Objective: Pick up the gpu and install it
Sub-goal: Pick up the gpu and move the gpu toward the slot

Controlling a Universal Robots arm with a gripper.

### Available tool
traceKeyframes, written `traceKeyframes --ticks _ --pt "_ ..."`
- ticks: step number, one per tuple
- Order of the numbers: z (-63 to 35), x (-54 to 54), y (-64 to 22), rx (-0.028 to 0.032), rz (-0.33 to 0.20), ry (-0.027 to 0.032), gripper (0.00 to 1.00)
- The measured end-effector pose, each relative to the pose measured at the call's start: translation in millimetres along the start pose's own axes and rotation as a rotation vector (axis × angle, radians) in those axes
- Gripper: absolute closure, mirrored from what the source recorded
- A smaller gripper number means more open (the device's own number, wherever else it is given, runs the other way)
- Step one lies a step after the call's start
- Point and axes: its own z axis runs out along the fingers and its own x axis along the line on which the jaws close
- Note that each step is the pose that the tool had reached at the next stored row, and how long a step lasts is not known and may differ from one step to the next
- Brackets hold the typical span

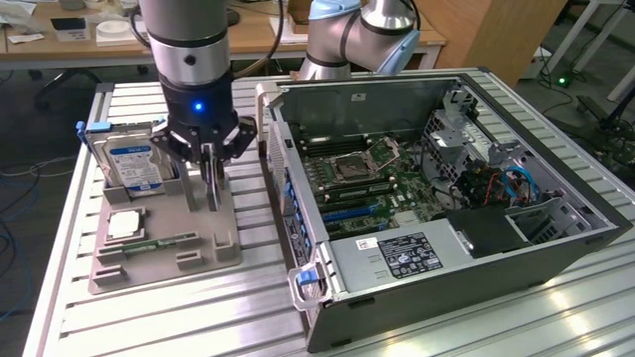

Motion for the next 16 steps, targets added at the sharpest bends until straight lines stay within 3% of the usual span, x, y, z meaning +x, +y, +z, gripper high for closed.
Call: traceKeyframes --ticks 16 --pt "-21.8 0.1 1.4 -0.0003 0.0 0.0 0.72"
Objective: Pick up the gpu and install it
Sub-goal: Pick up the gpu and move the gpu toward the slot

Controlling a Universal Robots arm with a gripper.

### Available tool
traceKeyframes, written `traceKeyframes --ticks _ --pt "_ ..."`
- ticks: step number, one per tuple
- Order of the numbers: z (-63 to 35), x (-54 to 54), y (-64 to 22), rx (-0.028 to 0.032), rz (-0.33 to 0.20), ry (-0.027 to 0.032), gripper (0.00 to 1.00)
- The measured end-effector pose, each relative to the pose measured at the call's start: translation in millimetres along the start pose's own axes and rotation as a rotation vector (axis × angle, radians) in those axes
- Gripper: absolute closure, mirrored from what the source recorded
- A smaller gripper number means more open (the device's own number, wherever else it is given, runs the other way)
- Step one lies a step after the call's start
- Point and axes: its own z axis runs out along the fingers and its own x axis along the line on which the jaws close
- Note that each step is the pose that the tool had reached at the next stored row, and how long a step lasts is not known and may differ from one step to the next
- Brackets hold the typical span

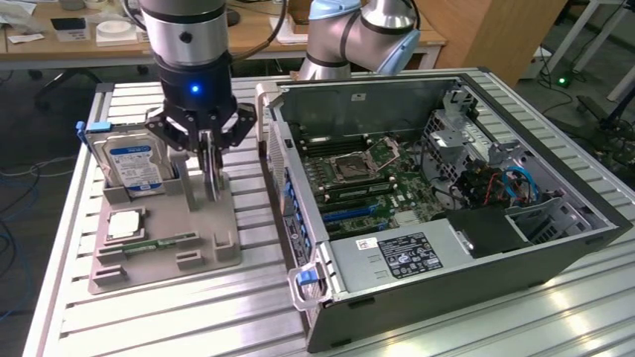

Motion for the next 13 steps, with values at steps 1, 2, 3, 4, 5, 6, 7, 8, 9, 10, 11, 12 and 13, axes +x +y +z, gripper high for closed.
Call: traceKeyframes --ticks 1,2,3,4,5,6,7,8,9,10,11,12,13 --pt "-1.3 0.0 0.1 0.0 0.0 0.0 0.72" --pt "-2.6 0.0 0.2 0.0 0.0 0.0 0.72" --pt "-3.8 0.0 0.2 0.0 0.0 -0.0001 0.72" --pt "-5.1 0.0 0.3 0.0 0.0 0.0 0.72" --pt "-6.4 0.0 0.4 0.0 0.0 0.0 0.72" --pt "-7.4 0.1 0.5 0.0 0.0 0.0 0.72" --pt "-8.4 0.1 0.5 0.0 0.0 0.0 0.72" --pt "-9.4 0.1 0.6 -0.0001 0.0 0.0 0.72" --pt "-10.5 0.1 0.7 -0.0001 0.0 0.0 0.72" --pt "-11.6 0.1 0.7 0.0 0.0 0.0 0.72" --pt "-12.6 0.1 0.8 0.0 0.0 0.0 0.72" --pt "-13.3 0.1 0.9 -0.0001 0.0 0.0 0.72" --pt "-13.9 0.1 0.9 -0.0001 0.0 -0.0001 0.72"
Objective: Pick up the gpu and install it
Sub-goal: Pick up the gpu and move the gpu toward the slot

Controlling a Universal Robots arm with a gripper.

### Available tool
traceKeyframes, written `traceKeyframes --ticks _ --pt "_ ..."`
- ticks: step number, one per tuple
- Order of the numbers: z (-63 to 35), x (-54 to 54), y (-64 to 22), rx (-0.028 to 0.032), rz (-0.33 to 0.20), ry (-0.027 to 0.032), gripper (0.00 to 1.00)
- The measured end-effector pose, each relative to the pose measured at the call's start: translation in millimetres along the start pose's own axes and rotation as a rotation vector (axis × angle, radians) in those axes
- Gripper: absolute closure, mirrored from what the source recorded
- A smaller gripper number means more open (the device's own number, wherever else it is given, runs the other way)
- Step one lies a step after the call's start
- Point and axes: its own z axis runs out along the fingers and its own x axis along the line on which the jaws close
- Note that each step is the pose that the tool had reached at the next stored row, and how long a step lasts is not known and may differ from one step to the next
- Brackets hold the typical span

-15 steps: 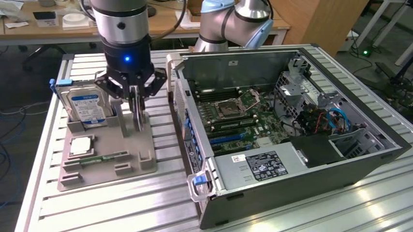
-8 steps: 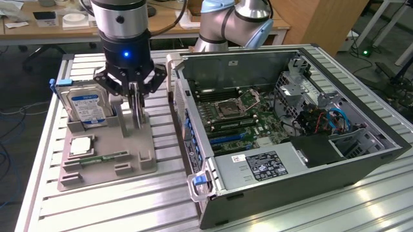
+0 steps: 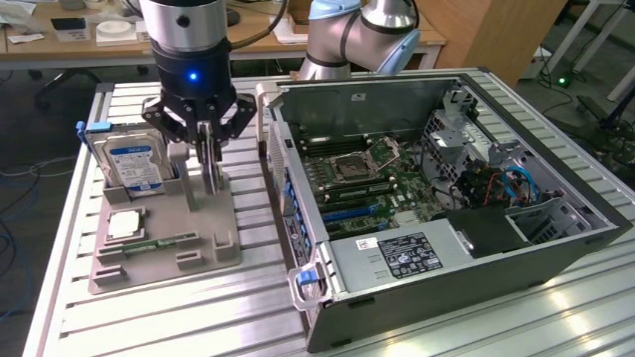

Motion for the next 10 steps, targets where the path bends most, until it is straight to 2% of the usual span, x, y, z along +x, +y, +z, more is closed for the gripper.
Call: traceKeyframes --ticks 10 --pt "-9.3 0.1 0.6 0.0 0.0 0.0001 0.72"
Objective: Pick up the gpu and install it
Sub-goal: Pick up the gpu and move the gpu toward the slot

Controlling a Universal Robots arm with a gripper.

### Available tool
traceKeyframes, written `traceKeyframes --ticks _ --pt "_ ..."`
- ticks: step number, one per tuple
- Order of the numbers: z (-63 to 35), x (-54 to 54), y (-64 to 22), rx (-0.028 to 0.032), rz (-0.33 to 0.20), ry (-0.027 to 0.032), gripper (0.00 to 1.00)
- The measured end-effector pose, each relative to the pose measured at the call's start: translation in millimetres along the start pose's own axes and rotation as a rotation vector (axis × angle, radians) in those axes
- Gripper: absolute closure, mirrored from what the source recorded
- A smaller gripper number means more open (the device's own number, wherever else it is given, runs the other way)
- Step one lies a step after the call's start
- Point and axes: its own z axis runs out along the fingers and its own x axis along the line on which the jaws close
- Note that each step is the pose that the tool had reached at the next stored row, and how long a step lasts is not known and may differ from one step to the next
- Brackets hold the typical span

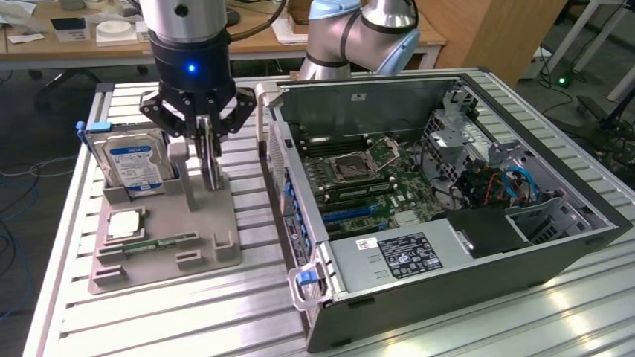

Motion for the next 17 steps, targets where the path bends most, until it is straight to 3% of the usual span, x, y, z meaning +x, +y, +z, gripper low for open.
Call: traceKeyframes --ticks 13,17 --pt "-21.0 0.1 1.3 -0.0013 0.0 0.0002 0.72" --pt "-22.8 0.1 1.5 -0.0037 -0.009 0.0004 0.72"
